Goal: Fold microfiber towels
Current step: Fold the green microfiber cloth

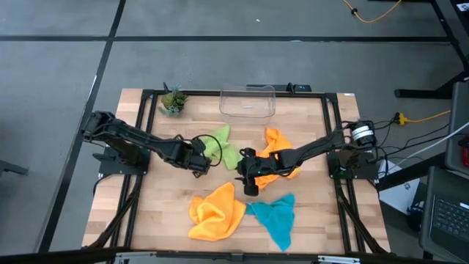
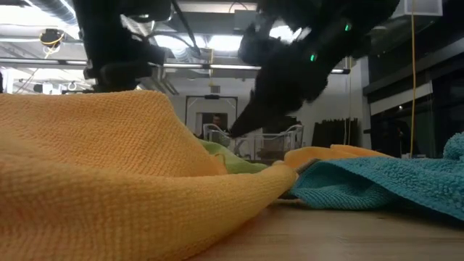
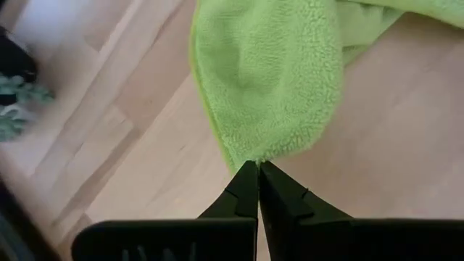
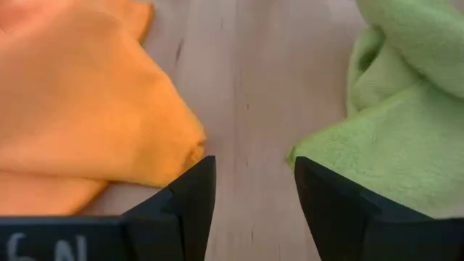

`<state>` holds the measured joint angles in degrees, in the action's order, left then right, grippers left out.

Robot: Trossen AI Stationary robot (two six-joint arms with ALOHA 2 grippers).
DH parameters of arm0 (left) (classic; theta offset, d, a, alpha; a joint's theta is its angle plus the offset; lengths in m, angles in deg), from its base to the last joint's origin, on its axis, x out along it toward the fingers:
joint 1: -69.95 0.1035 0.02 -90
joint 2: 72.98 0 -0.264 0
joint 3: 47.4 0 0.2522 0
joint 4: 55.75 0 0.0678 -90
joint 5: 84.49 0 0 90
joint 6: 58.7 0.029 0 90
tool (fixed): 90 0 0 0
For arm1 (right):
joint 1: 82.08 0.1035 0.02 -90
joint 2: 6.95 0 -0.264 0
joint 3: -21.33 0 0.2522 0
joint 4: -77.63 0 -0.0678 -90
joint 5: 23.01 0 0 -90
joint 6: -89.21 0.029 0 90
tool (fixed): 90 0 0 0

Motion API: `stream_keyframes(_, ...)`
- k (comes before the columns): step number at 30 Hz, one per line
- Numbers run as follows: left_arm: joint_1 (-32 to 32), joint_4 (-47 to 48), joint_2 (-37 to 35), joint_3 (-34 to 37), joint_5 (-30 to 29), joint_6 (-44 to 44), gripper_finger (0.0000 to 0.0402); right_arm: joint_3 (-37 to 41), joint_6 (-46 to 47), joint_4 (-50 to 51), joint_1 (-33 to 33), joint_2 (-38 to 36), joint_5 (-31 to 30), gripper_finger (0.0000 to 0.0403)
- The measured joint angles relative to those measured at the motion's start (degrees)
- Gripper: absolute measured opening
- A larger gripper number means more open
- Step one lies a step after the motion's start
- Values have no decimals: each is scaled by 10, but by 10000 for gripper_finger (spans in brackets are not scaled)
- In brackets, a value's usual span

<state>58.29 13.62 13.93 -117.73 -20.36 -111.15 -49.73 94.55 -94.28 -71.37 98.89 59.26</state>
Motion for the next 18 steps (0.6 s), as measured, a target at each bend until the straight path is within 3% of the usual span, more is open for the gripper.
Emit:
stream_keyframes(5, 0, -12, 0, 9, 0, 0, 0, -5, -43, -25, -14, 37, -50, 190)
stream_keyframes(11, 1, -14, 0, 9, -1, 3, 0, -35, -71, -25, -24, 75, -12, 190)
stream_keyframes(18, 1, -26, 0, 10, -5, 3, 0, -55, -87, -22, -25, 111, -36, 191)
